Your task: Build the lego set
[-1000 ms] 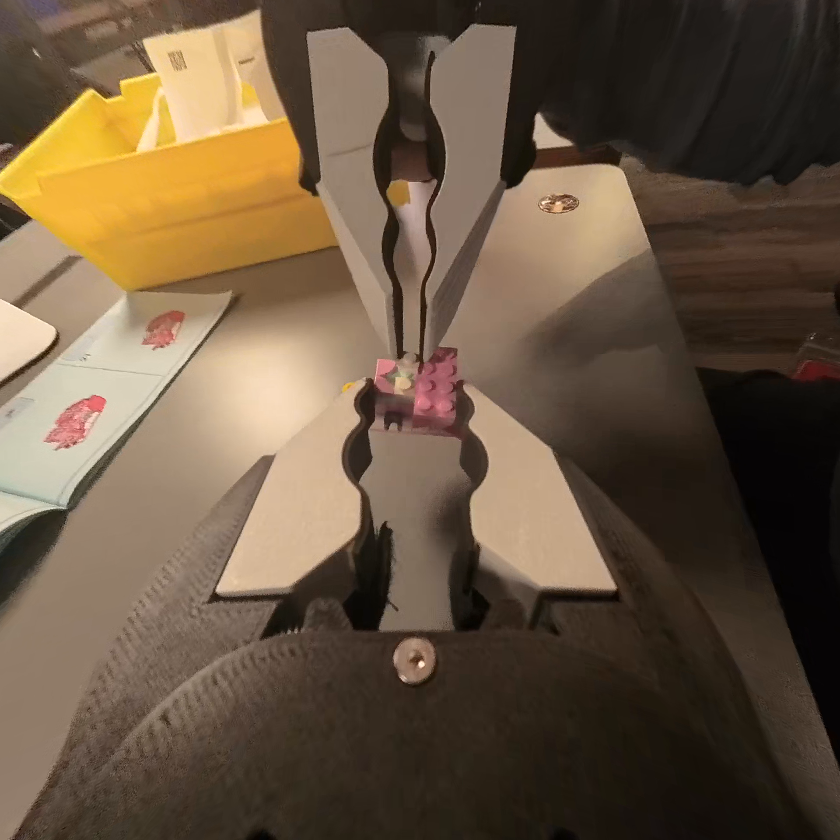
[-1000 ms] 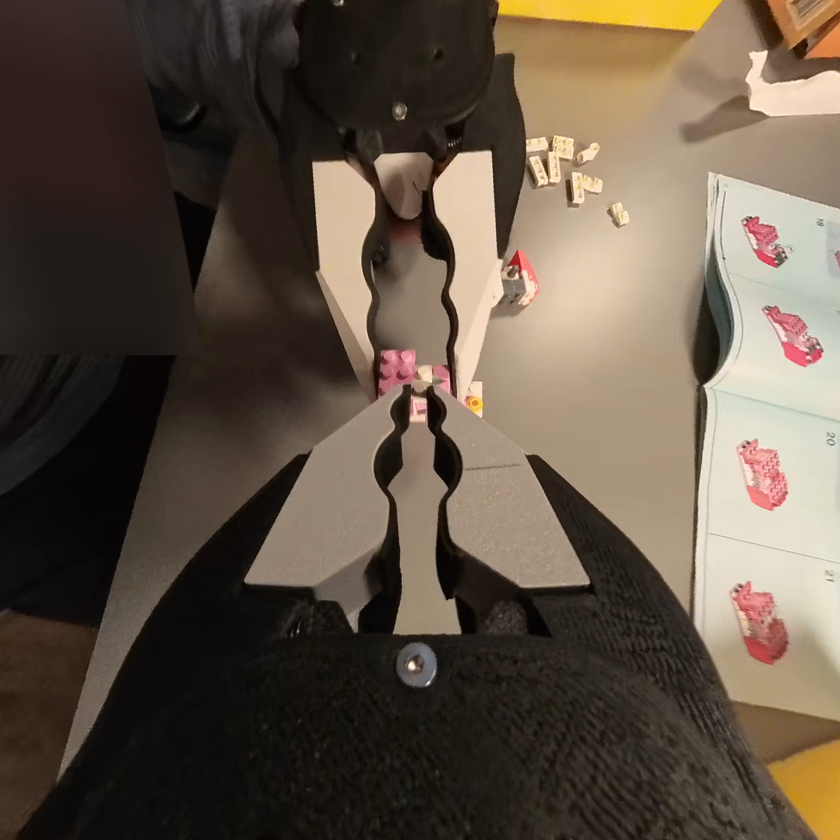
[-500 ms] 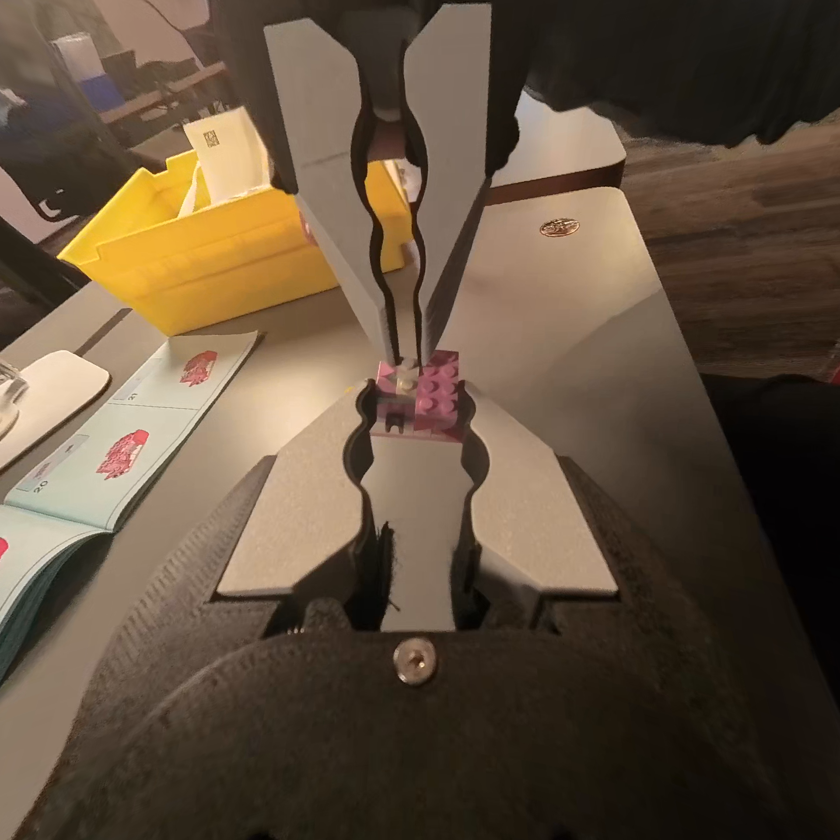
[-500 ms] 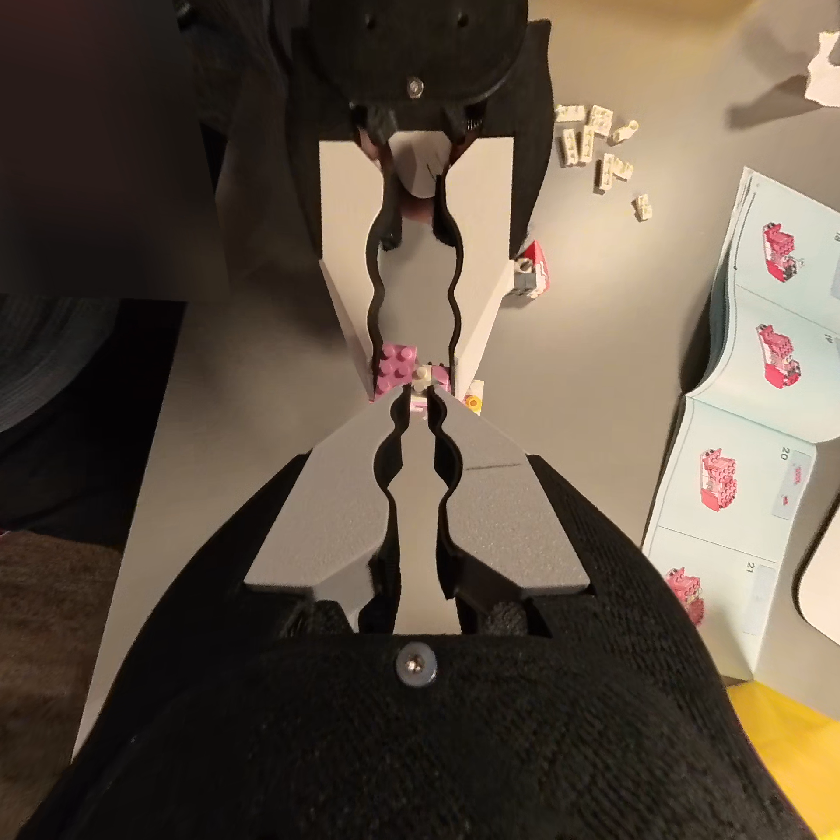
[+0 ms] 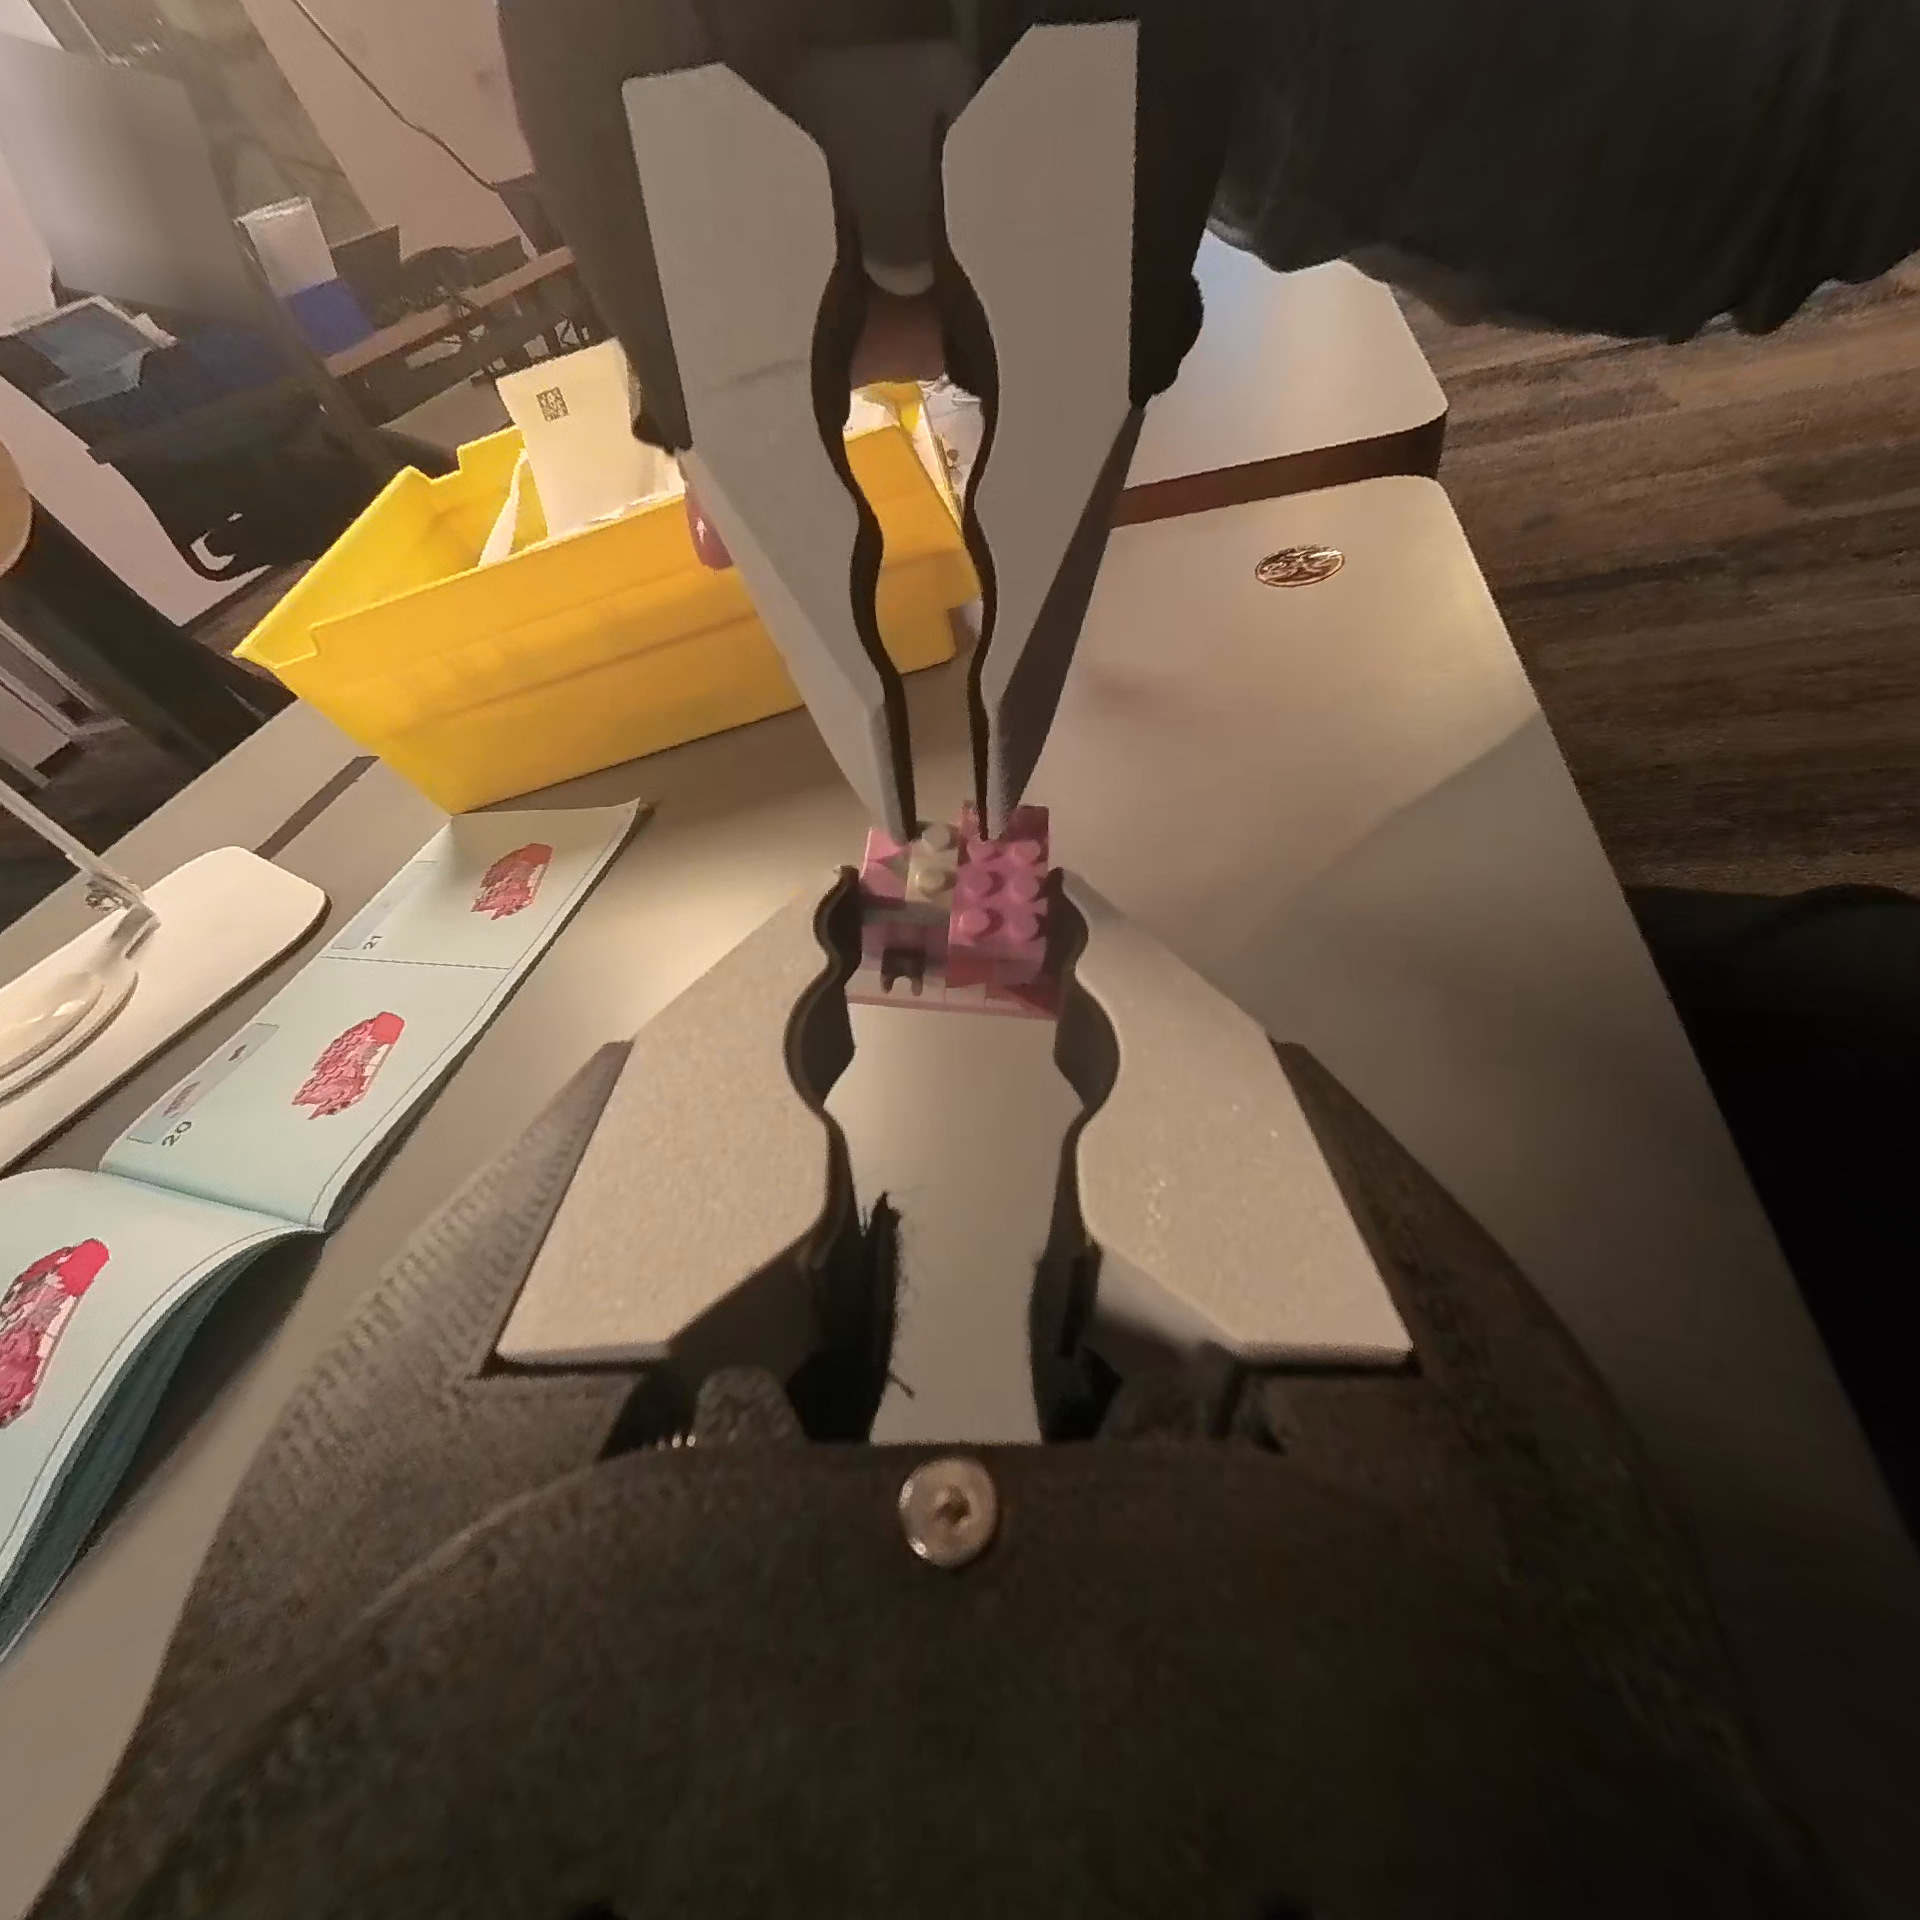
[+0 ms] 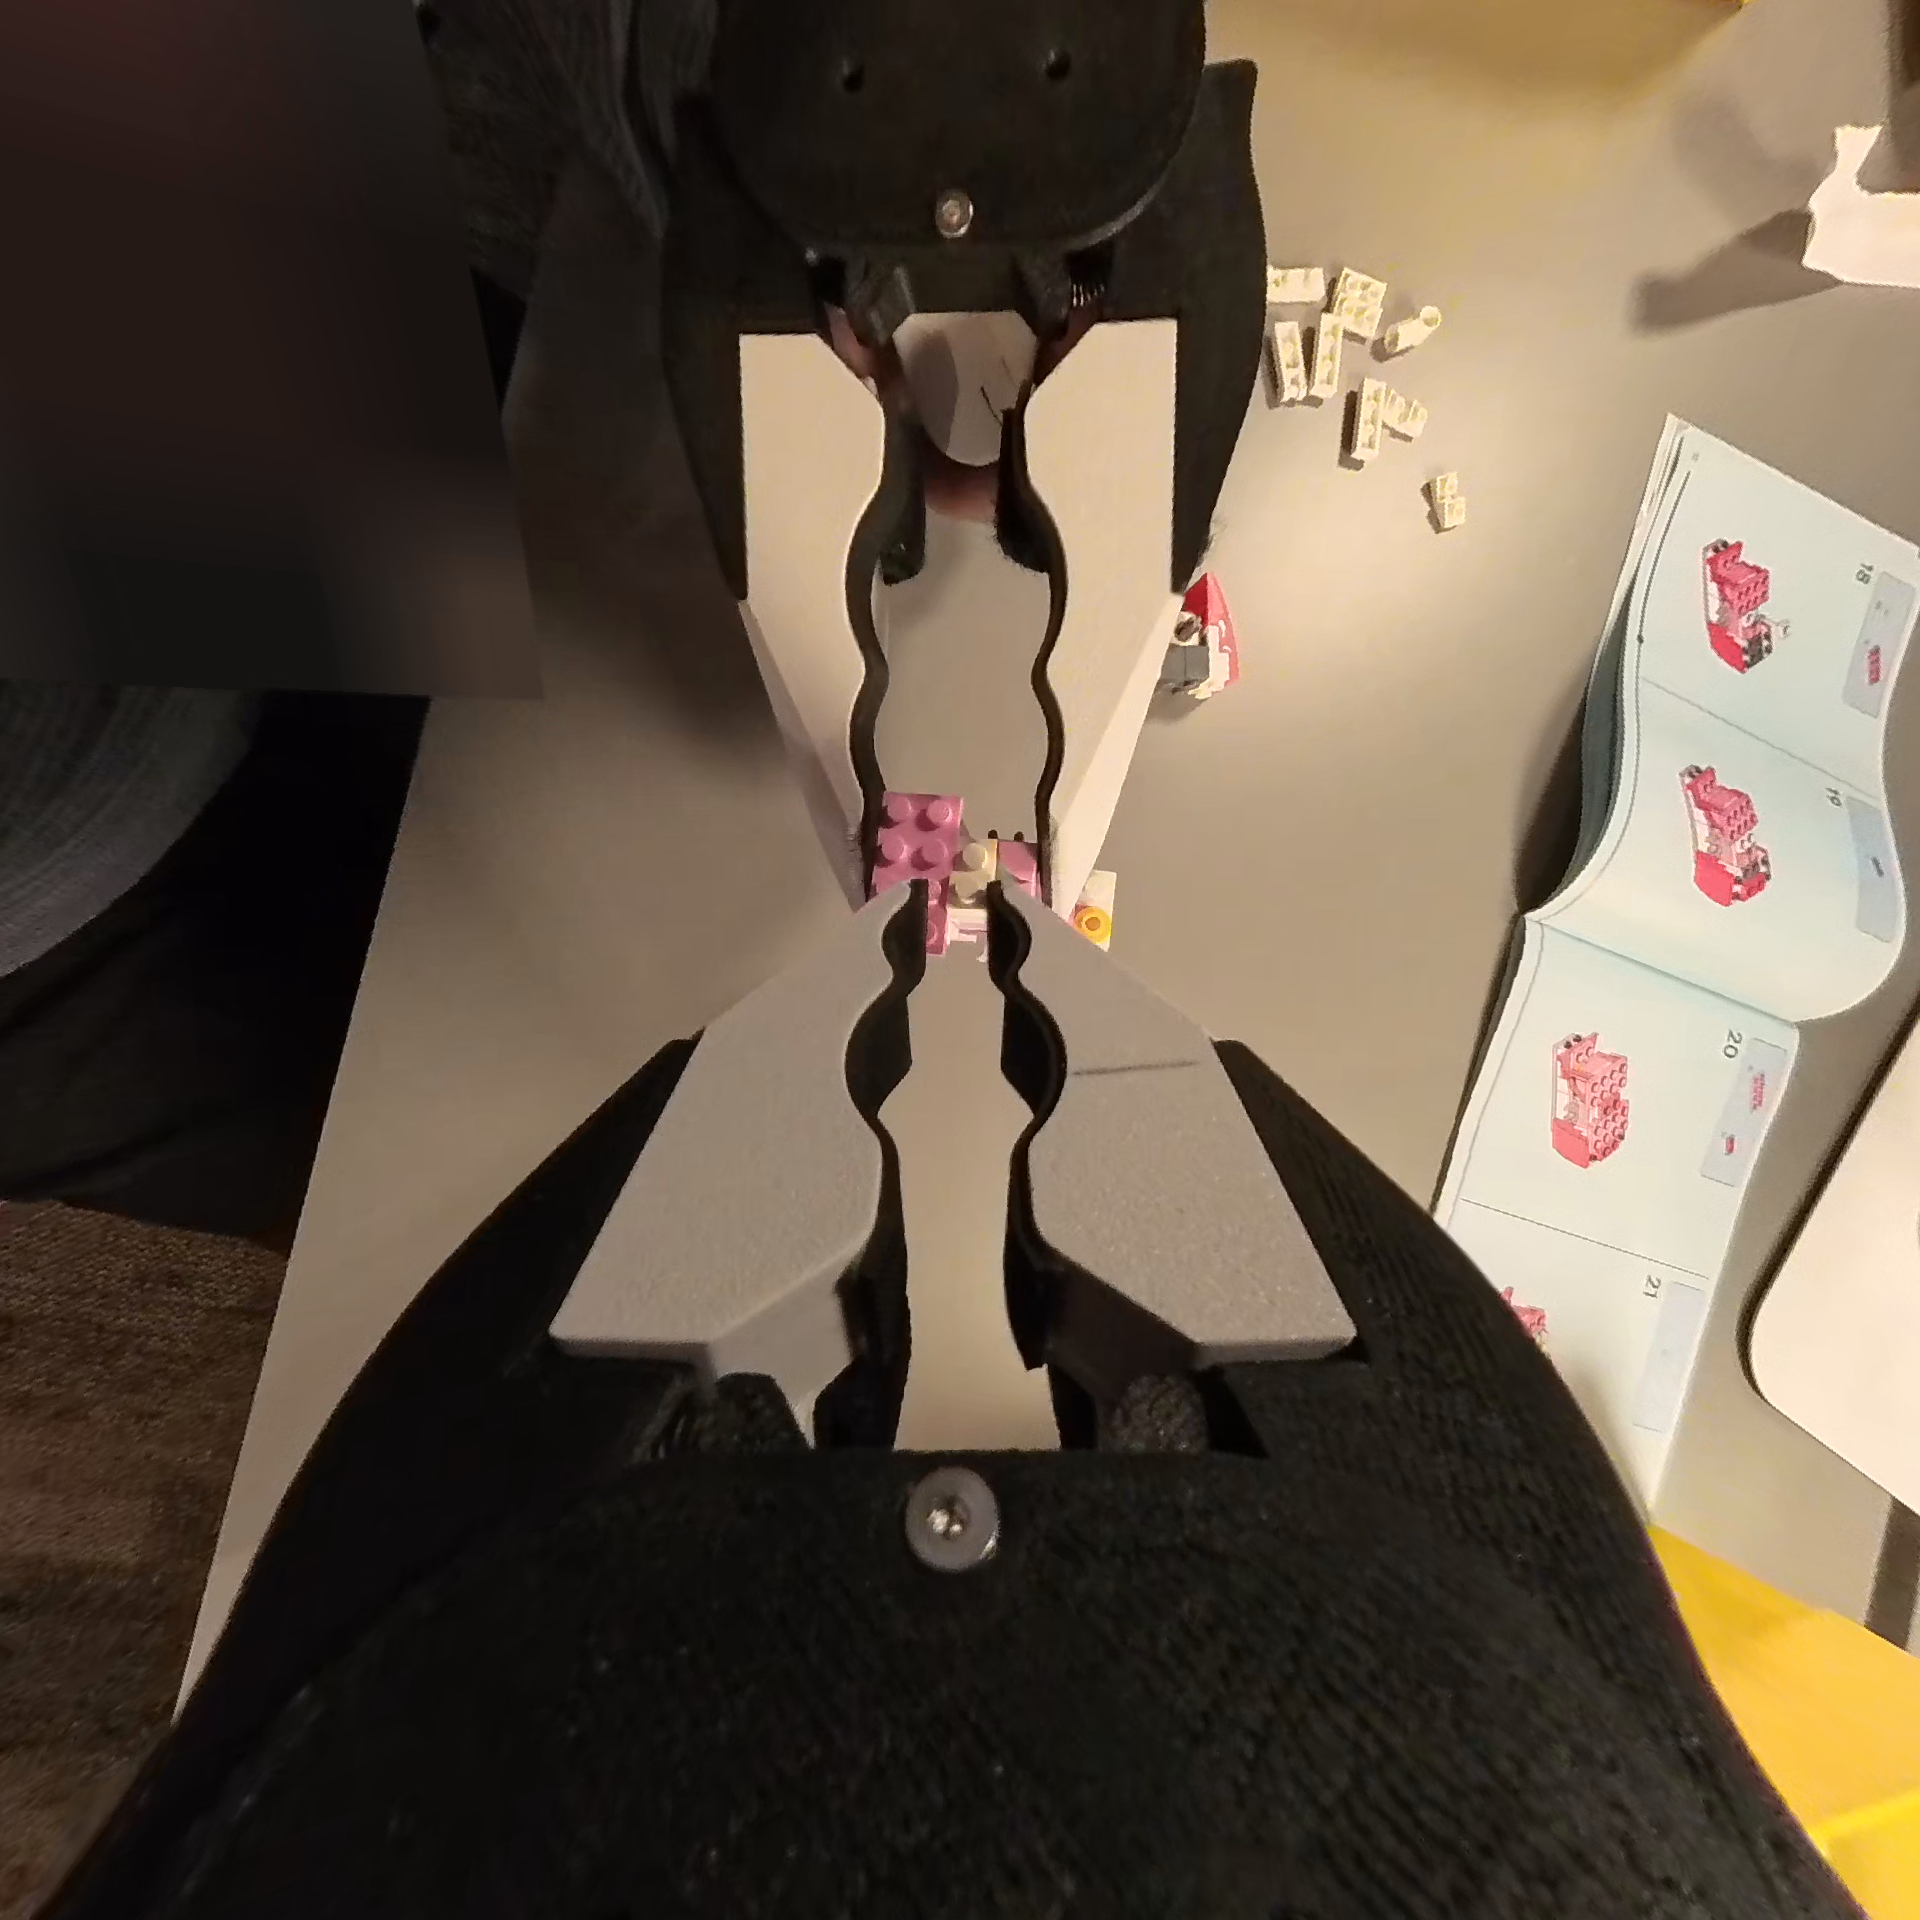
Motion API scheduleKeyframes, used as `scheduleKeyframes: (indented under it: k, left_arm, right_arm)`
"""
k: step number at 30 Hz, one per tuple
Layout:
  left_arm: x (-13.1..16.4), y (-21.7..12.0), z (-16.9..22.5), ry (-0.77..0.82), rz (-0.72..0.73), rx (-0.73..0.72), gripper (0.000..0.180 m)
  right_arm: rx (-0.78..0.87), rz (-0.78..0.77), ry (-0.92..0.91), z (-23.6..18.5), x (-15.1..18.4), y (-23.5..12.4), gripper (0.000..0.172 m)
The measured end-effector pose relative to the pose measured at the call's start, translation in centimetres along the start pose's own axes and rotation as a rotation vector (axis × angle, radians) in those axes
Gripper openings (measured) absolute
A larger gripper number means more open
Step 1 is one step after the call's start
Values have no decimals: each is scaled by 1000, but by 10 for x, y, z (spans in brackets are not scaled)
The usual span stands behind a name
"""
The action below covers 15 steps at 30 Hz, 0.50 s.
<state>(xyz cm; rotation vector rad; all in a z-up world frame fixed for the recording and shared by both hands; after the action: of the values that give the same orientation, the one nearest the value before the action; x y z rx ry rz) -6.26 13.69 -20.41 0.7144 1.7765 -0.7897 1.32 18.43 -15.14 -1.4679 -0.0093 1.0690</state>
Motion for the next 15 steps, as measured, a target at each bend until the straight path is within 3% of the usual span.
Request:
scheduleKeyframes:
  k: [9, 12, 15]
  left_arm:
    - [-2, -3, -3, -20, 31, -7, 34]
    - [-4, -5, -5, -46, 55, -5, 34]
    - [-7, -9, -9, -99, 95, 4, 34]
  right_arm:
    - [19, 15, -9, 0, -4, -2, 20]
    - [78, 28, -24, 0, -3, -8, 36]
    - [170, 69, -107, -4, 2, -15, 64]
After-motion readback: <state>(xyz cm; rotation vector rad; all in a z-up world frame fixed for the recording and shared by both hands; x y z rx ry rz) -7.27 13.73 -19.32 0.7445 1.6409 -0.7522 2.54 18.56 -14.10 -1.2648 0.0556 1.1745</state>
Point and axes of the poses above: each gripper's, where its closed fingertips meet, y out along the fingers, x out of its underside, z = x × y across the jaws, the point moved 7 cm from there along -y, back along the fingers, and after that the axes turned 4 degrees about z, right-handed, at the moved point
